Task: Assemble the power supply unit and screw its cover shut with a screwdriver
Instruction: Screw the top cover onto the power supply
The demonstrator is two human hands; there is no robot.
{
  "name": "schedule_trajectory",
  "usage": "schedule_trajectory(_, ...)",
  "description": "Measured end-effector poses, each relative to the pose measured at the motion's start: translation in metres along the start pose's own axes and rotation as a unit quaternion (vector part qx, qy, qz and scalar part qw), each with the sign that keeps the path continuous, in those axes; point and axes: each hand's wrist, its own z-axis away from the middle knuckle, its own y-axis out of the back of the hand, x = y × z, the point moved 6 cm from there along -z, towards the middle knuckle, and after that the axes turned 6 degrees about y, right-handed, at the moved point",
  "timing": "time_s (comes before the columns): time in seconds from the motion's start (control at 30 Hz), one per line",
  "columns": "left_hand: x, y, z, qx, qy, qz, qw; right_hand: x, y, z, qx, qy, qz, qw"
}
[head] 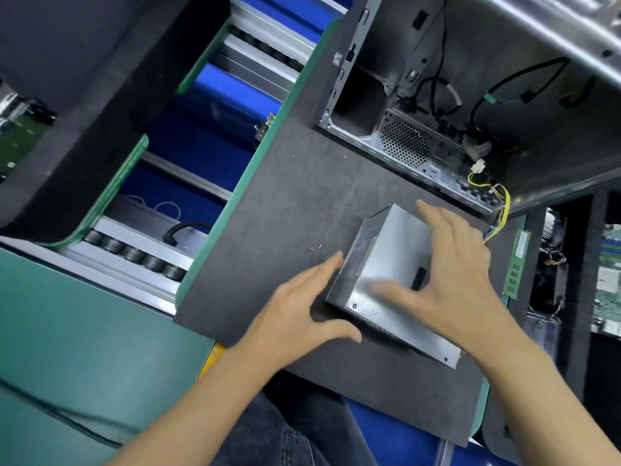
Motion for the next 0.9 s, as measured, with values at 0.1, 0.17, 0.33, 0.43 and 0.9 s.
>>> schedule_trajectory(0.1, 0.002, -0.011, 0.008, 0.055, -0.036, 0.005, 0.998, 0.001, -0.009, 0.016, -0.122, 0.019, 0.05, 0.991)
schedule_trajectory(0.17, 0.004, -0.013, 0.009, 0.096, -0.049, 0.014, 0.994, 0.005, -0.009, 0.02, -0.147, 0.024, 0.094, 0.984)
schedule_trajectory(0.33, 0.012, -0.018, 0.013, 0.142, -0.076, -0.007, 0.987, 0.002, -0.008, 0.015, -0.138, 0.028, 0.064, 0.988)
schedule_trajectory(0.43, 0.011, -0.016, 0.014, 0.119, -0.064, 0.023, 0.991, 0.006, -0.006, 0.021, -0.104, 0.036, 0.032, 0.993)
schedule_trajectory(0.9, 0.067, -0.031, -0.037, -0.025, 0.192, -0.028, 0.981, 0.055, -0.035, 0.085, 0.148, -0.339, -0.344, 0.863)
